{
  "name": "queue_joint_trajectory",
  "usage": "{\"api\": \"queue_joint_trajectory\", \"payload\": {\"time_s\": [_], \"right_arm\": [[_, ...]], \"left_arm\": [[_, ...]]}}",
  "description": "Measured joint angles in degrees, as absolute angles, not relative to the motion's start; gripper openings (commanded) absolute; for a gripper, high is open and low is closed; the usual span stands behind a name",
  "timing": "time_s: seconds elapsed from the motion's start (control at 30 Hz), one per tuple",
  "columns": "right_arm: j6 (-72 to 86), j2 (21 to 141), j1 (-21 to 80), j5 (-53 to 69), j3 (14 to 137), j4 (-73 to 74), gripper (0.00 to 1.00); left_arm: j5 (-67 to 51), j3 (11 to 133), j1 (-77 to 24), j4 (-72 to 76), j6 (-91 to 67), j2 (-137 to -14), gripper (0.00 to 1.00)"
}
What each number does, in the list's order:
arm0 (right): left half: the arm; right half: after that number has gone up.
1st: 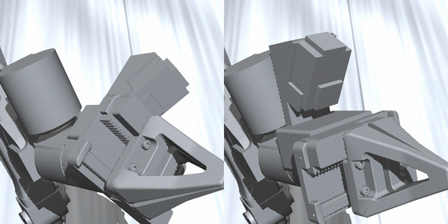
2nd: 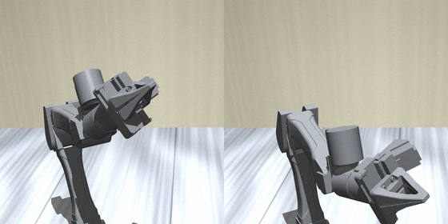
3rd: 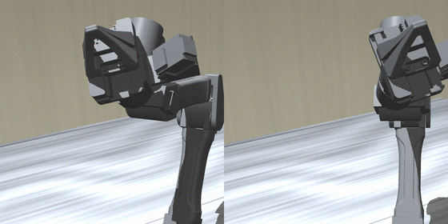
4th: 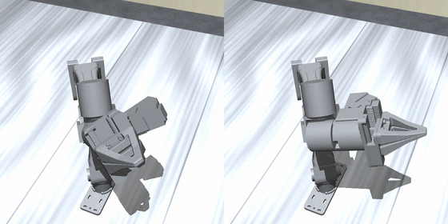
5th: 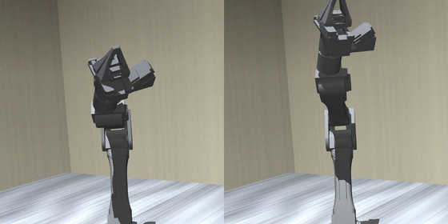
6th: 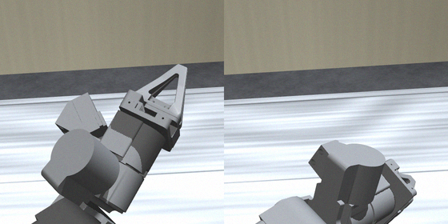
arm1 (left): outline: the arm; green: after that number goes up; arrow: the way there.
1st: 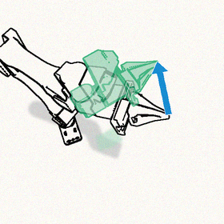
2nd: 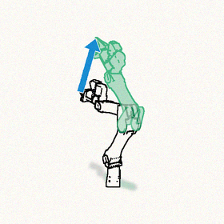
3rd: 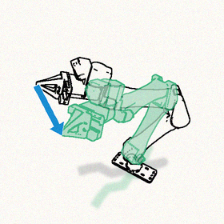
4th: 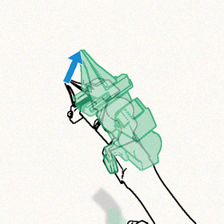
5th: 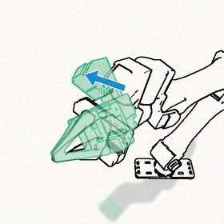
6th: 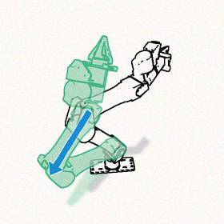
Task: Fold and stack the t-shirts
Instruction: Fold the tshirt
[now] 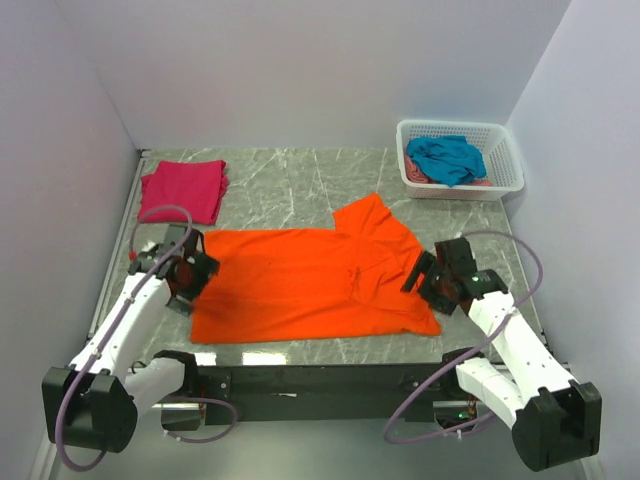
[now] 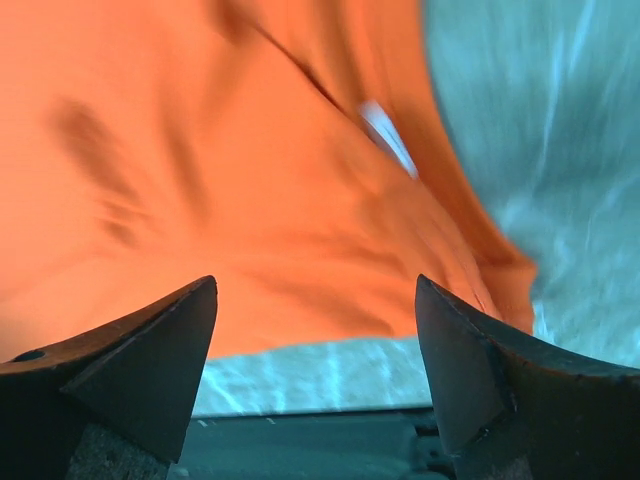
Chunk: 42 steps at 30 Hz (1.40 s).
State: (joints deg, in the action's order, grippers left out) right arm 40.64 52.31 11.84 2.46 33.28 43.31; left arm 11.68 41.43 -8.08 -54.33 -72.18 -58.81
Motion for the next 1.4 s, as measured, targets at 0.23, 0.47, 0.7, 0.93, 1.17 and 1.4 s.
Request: {"api": "queue_joint_trajectory", "payload": {"time_s": [0.23, 0.47, 0.7, 0.93, 1.17, 1.4], "right_arm": [[34.72, 52.95, 11.79, -2.46, 45.10, 40.73, 0.89], [32.64, 53.80, 11.79, -3.20, 45.41, 39.31, 0.89], [31.77, 53.52, 11.79, -4.67, 44.40, 39.27, 0.89], [31.09, 52.07, 11.79, -6.59, 43.42, 39.70, 0.89], [30.30, 51.66, 11.79, -7.86, 42.61, 40.34, 0.89], [30.11, 52.01, 11.79, -8.84, 42.61, 40.23, 0.89]], "left_arm": [[17.78, 53.39, -8.08, -45.17, -68.42, -65.78, 0.99], [18.59, 66.06, -8.36, -38.52, -63.86, -87.70, 0.88], [21.30, 76.93, -9.23, -37.78, -62.35, -104.53, 0.70], [24.86, 85.25, -9.85, -40.40, -62.43, -116.99, 0.59], [26.92, 88.03, -9.96, -43.57, -63.35, -119.55, 0.47], [28.47, 87.07, -9.96, -44.91, -65.67, -119.20, 0.18]]}}
